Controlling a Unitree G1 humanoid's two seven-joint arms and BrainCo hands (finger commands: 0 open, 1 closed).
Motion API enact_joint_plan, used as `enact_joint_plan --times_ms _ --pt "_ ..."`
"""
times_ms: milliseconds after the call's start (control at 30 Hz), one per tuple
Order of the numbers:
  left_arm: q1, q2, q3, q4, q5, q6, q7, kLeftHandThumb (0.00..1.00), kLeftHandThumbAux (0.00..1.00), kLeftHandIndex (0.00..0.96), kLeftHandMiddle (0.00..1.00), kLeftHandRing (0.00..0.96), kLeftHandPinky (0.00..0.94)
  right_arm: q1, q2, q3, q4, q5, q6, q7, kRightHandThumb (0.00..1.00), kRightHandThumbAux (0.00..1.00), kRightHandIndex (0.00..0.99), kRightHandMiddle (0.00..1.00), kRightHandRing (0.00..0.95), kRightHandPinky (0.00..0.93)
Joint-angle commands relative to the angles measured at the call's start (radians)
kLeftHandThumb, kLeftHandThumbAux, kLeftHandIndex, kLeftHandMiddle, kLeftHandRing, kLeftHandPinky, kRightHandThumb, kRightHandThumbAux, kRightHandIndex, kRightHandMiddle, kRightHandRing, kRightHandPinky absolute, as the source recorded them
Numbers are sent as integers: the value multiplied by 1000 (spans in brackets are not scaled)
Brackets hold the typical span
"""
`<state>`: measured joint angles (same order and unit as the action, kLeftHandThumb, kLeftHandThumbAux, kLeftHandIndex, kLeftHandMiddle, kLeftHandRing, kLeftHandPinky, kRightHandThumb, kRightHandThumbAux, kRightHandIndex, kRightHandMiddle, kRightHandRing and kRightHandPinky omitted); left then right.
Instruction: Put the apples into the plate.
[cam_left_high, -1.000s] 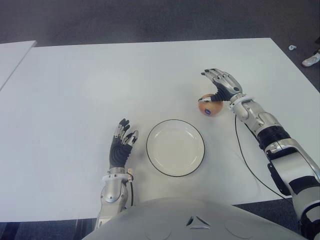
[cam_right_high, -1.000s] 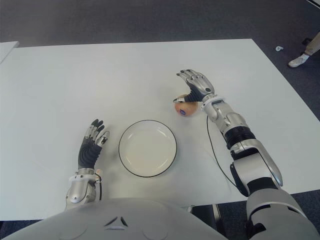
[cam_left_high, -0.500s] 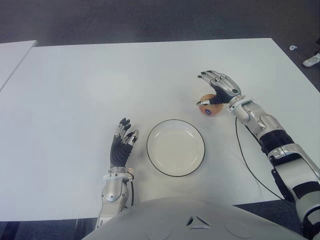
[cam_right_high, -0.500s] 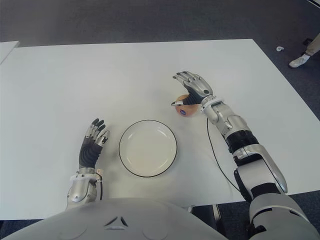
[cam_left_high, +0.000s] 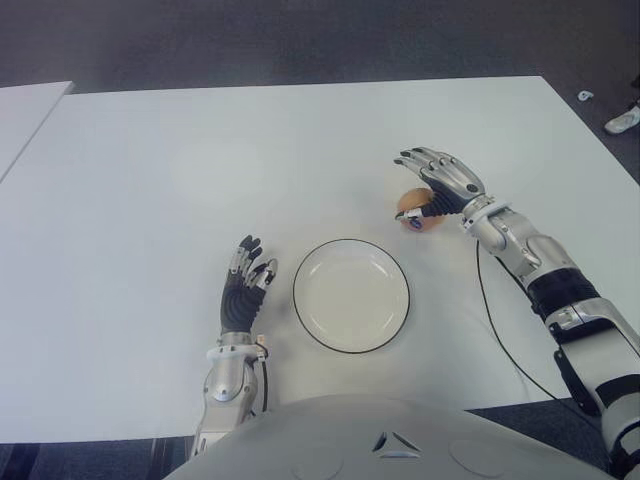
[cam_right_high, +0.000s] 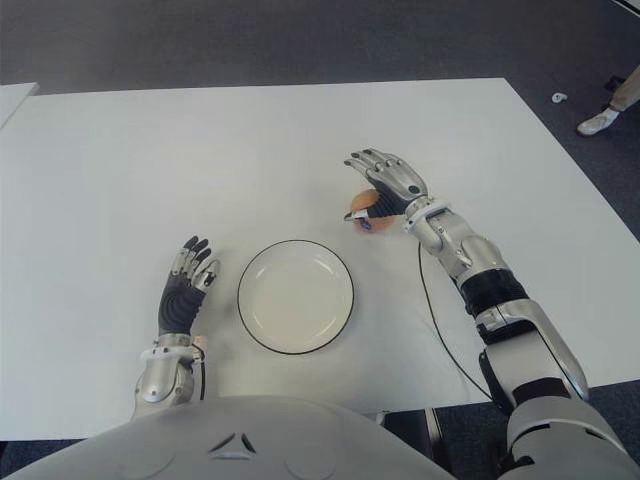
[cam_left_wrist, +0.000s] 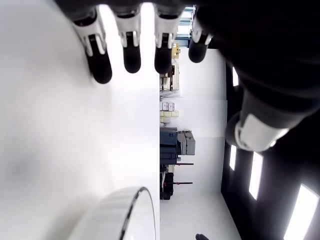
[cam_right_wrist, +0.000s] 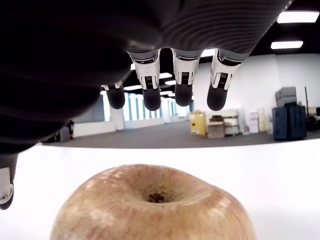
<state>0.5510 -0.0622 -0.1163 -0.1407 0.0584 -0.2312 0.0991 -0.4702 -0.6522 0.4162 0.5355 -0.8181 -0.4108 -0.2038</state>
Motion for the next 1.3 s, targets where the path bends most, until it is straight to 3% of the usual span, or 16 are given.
enact_joint_plan --times_ms 33,500,900,1300 --pt "3 3 1 29 1 5 -7 225 580 49 122 124 141 48 -4 -6 -33 5 16 25 320 466 16 31 29 73" --pt "14 14 5 26 8 -20 -6 198 580 47 112 114 138 72 16 -17 -7 21 39 35 344 468 14 27 28 77" --pt "35 13 9 -6 -24 8 -22 200 571 51 110 106 120 81 40 -11 28 25 45 15 343 462 10 25 29 82" --pt "75 19 15 -59 -26 34 -26 199 570 53 113 113 131 76 84 18 133 7 36 -61 349 464 11 26 31 86"
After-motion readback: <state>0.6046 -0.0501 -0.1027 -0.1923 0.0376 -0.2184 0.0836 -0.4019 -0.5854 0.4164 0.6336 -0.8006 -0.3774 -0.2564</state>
